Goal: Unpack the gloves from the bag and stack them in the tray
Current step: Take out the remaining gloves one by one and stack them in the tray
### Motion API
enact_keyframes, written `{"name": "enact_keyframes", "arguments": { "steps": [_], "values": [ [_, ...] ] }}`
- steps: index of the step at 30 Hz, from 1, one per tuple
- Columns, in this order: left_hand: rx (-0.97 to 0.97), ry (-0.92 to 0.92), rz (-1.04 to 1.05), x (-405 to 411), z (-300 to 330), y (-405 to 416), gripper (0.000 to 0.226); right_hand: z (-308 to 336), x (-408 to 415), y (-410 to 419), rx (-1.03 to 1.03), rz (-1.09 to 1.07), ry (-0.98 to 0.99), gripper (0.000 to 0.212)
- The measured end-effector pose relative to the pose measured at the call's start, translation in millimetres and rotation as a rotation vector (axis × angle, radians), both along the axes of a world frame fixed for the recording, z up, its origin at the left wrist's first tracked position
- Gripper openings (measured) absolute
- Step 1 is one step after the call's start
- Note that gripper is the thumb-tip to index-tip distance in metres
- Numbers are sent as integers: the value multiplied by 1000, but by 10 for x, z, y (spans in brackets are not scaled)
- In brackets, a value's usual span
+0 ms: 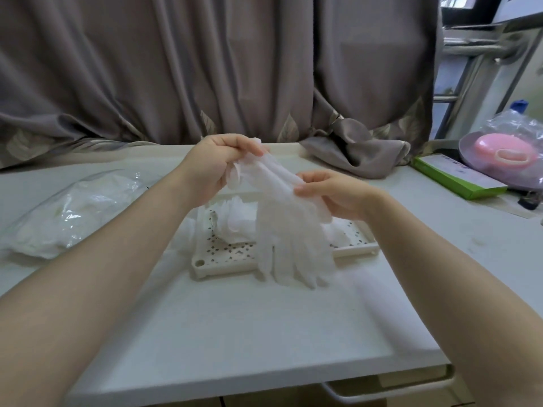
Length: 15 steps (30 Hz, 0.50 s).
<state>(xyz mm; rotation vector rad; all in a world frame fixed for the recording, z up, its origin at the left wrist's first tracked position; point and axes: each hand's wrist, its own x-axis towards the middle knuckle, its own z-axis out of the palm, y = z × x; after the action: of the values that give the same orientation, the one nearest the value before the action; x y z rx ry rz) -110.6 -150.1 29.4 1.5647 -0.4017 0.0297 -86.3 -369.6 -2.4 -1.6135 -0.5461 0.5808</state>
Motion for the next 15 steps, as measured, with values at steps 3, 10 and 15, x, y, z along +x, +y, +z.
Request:
{"name": "enact_keyframes", "arguments": {
  "steps": [3,10,15],
  "values": [
    [34,10,28,131,0,16,41,80,101,-201,-11,-116,-10,19],
    [10,-138,151,512,80,-76,36,473,270,-294,3,-697,-606,12],
    [409,-170,129,433,-223,55,21,194,45,-194,-636,-345,-720,18]
  ]
}}
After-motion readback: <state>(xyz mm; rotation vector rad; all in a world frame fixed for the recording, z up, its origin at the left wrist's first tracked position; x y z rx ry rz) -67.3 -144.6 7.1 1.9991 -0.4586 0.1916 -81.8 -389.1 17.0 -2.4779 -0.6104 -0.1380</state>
